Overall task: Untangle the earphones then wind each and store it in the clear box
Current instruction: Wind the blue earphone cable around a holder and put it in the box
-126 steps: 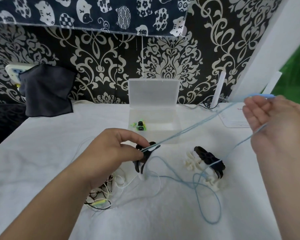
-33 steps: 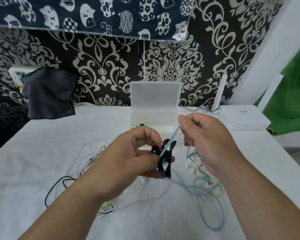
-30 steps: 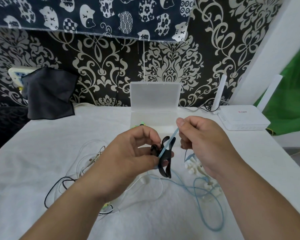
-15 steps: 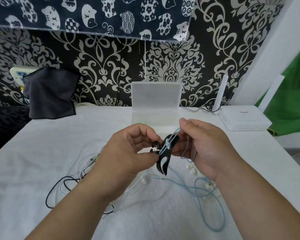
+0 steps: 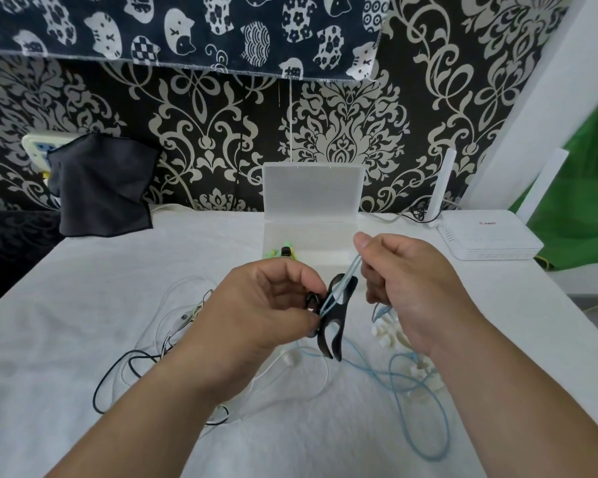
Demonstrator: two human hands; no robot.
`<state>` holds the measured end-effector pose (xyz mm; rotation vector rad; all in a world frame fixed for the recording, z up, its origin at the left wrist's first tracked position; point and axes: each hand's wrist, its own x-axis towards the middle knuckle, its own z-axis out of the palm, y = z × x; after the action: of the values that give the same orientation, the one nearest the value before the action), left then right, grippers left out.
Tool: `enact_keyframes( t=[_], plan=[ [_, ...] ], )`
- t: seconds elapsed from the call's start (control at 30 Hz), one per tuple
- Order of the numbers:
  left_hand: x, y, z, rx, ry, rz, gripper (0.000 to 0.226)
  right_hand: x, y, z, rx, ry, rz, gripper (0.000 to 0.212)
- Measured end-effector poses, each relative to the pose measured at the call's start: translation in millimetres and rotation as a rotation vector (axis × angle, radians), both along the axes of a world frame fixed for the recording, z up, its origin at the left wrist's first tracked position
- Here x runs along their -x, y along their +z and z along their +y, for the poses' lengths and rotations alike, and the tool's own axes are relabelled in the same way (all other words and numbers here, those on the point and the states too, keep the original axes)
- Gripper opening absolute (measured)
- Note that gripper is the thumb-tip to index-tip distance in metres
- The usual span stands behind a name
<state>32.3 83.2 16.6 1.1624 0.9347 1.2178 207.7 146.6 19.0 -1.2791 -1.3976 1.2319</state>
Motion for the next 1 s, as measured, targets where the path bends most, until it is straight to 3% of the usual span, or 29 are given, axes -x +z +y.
enact_keyframes(
  t=[0.3, 0.57, 0.67, 0.87, 1.0],
  plan=[
    [-1, -1, 1, -0.047, 0.011, -0.094, 0.030, 2, -5, -1, 0.010, 0.059, -0.196, 0.053],
    [4, -4, 10, -0.030, 0.343, -0.205, 0.029, 16, -13, -16, 0.086, 0.368, -0.410, 0.052],
    [8, -6, 13, -0.023, 0.429, -0.199, 0.026, 19, -11, -22, 0.128, 0.449, -0.390, 0.045],
    [9, -9, 13, -0.015, 0.526, -0.029, 0.026, 14, 5, -28, 0.106, 0.636, -0.392, 0.032],
    [8, -6, 9, -0.058, 0.504, 0.238, 0.029, 9, 12, -26, 0.003, 0.658, -0.506, 0.025]
  ],
)
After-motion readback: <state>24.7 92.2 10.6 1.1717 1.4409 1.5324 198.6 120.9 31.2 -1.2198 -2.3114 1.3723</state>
